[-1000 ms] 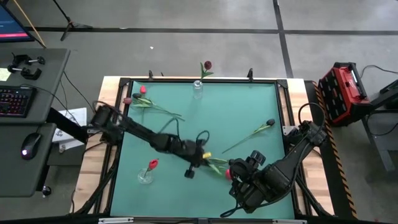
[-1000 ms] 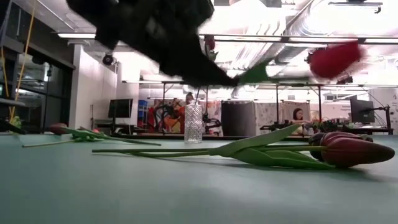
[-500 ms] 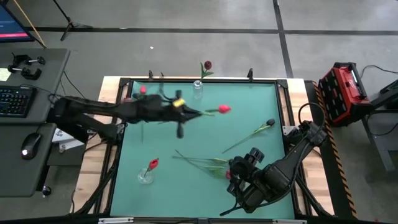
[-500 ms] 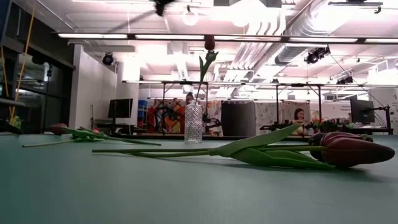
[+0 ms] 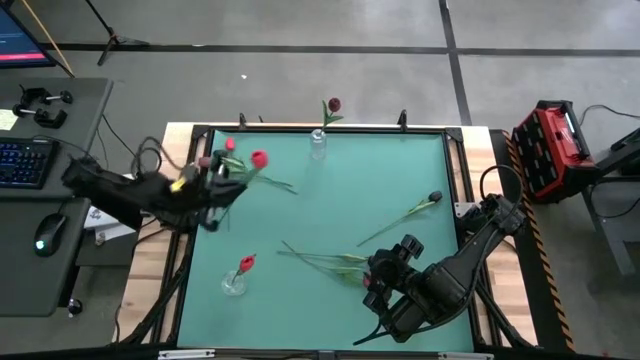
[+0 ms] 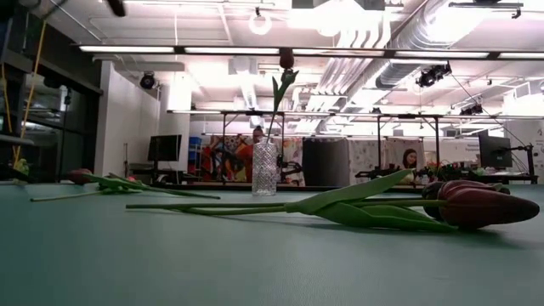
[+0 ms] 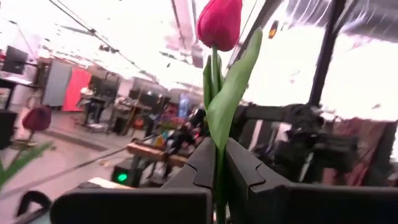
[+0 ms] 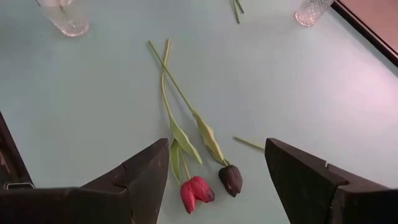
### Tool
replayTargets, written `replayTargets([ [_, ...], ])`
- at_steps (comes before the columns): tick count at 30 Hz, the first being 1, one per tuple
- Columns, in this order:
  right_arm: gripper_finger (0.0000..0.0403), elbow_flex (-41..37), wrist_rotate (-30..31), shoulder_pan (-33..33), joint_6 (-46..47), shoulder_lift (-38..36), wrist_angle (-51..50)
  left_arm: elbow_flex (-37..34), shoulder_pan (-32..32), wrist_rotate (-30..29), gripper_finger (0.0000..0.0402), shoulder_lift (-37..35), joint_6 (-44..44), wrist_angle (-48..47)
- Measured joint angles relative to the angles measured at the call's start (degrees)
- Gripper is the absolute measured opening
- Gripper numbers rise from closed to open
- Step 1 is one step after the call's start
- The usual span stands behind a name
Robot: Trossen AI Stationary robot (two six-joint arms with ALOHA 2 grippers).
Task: Sort flowers into vase by color
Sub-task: Put the bottom pink flower into the bottom transparent vase
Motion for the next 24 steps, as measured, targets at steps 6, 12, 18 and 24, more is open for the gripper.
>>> replayTargets([
  [6, 0.0254, 0.0, -0.6, -0.8, 0.4, 0.0, 0.1, -9.9, -10.4, -5.3, 0.0, -4.3, 0.0, 9.6],
  [12, 0.0254, 0.0, -2.3, -2.7, 0.1, 0.0, 0.2, -15.9, -17.2, -1.9, 0.0, -2.2, 2.5, 26.2],
  [18, 0.0254, 0.0, -3.0, -4.3, 0.0, 0.0, 0.5, -18.3, -20.7, 3.6, 0.0, 0.9, 6.1, 39.4],
  [24, 0.0254, 0.0, -4.8, -5.4, 0.0, 0.0, 2.5, -18.7, -22.9, 5.6, 0.0, 6.4, 5.6, 43.9],
])
